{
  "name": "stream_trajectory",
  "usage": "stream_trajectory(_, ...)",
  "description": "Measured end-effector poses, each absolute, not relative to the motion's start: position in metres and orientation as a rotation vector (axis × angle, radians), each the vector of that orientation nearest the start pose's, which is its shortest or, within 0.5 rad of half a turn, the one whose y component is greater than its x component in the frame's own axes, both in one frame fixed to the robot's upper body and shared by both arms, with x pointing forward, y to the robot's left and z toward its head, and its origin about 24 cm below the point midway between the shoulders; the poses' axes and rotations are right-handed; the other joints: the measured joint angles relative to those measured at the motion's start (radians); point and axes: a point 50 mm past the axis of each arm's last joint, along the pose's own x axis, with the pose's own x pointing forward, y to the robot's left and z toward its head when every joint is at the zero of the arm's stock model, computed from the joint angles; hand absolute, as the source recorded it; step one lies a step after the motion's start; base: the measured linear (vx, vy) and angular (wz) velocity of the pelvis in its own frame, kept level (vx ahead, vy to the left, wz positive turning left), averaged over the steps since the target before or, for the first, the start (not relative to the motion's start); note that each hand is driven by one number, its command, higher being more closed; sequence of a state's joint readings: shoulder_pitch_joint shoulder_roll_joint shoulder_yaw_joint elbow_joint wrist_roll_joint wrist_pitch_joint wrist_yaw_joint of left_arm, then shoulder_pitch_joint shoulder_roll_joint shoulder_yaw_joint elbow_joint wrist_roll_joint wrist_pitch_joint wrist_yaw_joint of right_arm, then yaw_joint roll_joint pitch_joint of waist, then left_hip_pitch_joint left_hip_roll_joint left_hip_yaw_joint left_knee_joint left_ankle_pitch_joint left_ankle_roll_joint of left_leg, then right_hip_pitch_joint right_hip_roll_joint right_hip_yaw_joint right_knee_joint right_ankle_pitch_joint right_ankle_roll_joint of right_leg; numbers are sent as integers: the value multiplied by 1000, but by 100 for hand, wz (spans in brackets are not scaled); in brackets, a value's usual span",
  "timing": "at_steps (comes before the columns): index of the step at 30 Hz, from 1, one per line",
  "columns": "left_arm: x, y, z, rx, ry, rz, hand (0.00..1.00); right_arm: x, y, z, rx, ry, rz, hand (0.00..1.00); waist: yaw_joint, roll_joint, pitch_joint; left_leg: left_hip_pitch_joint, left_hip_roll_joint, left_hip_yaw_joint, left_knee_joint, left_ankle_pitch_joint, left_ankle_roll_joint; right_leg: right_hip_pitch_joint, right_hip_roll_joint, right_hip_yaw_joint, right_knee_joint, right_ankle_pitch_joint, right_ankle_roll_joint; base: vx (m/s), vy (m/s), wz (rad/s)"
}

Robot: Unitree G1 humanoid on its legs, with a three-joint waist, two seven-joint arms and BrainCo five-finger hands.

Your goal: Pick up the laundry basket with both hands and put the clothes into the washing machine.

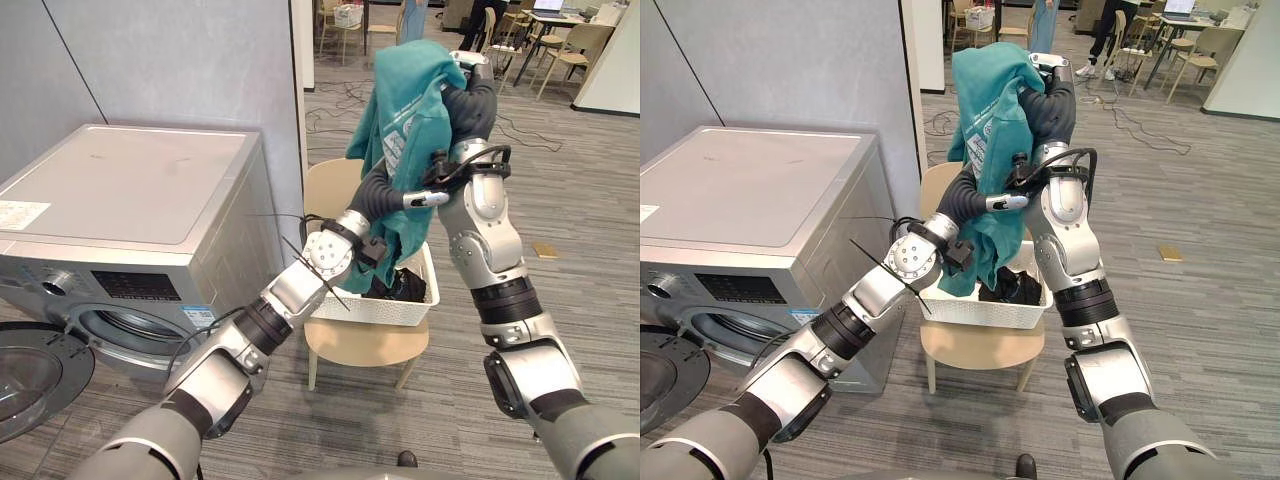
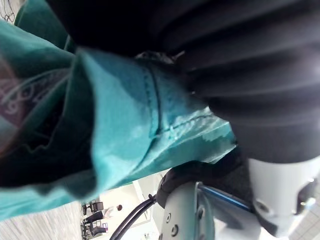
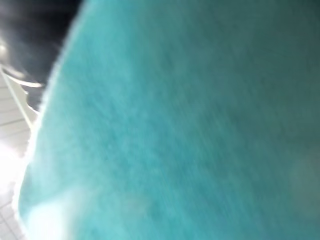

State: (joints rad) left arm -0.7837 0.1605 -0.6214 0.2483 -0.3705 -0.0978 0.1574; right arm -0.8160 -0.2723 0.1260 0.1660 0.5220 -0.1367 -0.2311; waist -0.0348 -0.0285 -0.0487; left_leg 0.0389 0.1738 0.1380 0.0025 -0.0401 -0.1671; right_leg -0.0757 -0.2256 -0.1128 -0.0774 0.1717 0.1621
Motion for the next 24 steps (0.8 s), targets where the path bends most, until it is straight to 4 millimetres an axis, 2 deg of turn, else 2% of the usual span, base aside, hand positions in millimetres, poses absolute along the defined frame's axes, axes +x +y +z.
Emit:
stream_trajectory(6, 322, -5, 171, 160, -417, -601, 0, 345, -122, 243, 303, -609, 160, 100, -6, -18, -8, 0, 1, -1, 1, 0, 0, 2, 0, -2, 0, 0, 0, 0, 0, 0)
stream_trajectory(11, 321, -7, 172, 200, -436, -604, 0, 341, -122, 243, 336, -614, 182, 100, -6, -21, -9, -1, 1, -3, 1, 0, 0, 3, 0, -5, 0, 0, 0, 0, 0, 0)
stream_trajectory(12, 320, -7, 172, 207, -439, -603, 100, 341, -122, 243, 339, -614, 185, 100, -6, -21, -9, -1, 1, -3, 1, 0, 0, 3, 0, -5, 0, 0, 0, 0, 0, 0)
stream_trajectory(18, 319, -8, 173, 232, -460, -607, 100, 341, -125, 243, 348, -615, 194, 100, -6, -28, -10, -1, 1, -3, 1, 0, 0, 3, 0, -5, 0, 0, 0, 0, 0, 0)
stream_trajectory(24, 318, -8, 174, 255, -492, -609, 100, 341, -127, 244, 381, -610, 198, 100, -6, -48, -18, -1, 1, -4, 1, 0, 0, 4, 0, -7, -1, 0, 0, 0, 0, 0)
